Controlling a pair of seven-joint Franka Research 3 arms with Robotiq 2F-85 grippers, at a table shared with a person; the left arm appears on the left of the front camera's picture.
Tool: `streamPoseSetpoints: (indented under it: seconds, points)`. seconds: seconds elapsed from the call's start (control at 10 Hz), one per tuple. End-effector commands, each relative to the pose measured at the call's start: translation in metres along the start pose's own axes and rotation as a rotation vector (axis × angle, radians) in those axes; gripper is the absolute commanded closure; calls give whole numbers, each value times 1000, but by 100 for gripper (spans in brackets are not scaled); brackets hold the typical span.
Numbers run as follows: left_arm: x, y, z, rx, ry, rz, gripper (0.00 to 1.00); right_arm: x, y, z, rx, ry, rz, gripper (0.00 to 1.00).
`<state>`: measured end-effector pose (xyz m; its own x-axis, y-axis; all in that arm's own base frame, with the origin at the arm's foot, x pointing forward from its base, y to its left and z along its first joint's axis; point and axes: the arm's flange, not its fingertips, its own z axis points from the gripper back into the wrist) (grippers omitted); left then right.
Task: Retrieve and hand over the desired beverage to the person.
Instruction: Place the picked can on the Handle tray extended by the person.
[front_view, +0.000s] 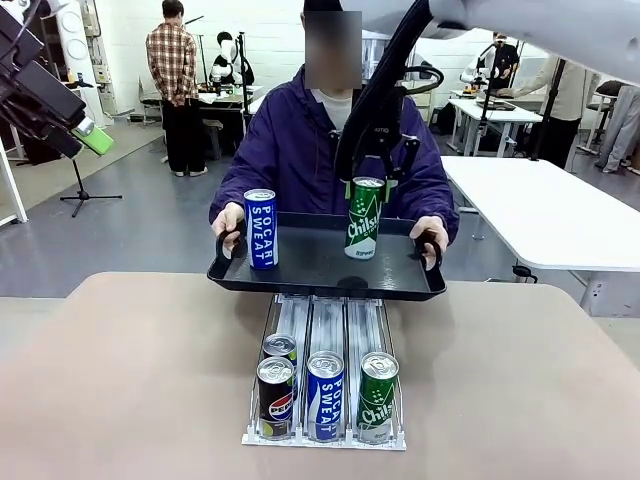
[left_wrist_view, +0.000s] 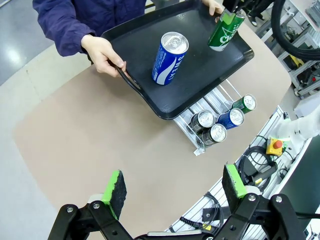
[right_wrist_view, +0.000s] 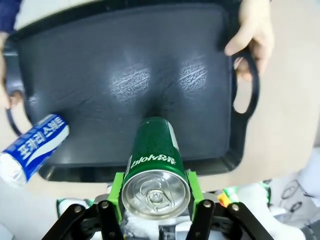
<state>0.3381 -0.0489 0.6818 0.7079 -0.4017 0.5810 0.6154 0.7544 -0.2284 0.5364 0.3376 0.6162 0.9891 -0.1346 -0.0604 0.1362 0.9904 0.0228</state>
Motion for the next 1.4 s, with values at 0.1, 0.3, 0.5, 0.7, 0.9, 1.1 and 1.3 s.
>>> streamPoseSetpoints:
  seconds: [0.1,0.3,0.5,0.7,0.9,1.1,1.3]
  points:
    - [-1,0,0,-3,0,13,0,22,14,-5,-44,27,33,42]
    - [-1,0,0,-3,0,13,0,32,17,-24,-59,73,28,42]
    - [-1,0,0,-3,0,13,0,33,16,-29,-55,84,35,42]
    - [-1,0,0,-3,0,13,0,32,19,-28,-53,87,48,0]
    - [-1,0,0,-3,0,13,0,30,19,-27,-55,91,53,0]
    - [-1,0,0,-3,0,13,0,30,19,-27,-57,97,62,0]
    - [-1,0,0,-3,0,13,0,29,19,-27,-61,99,65,0]
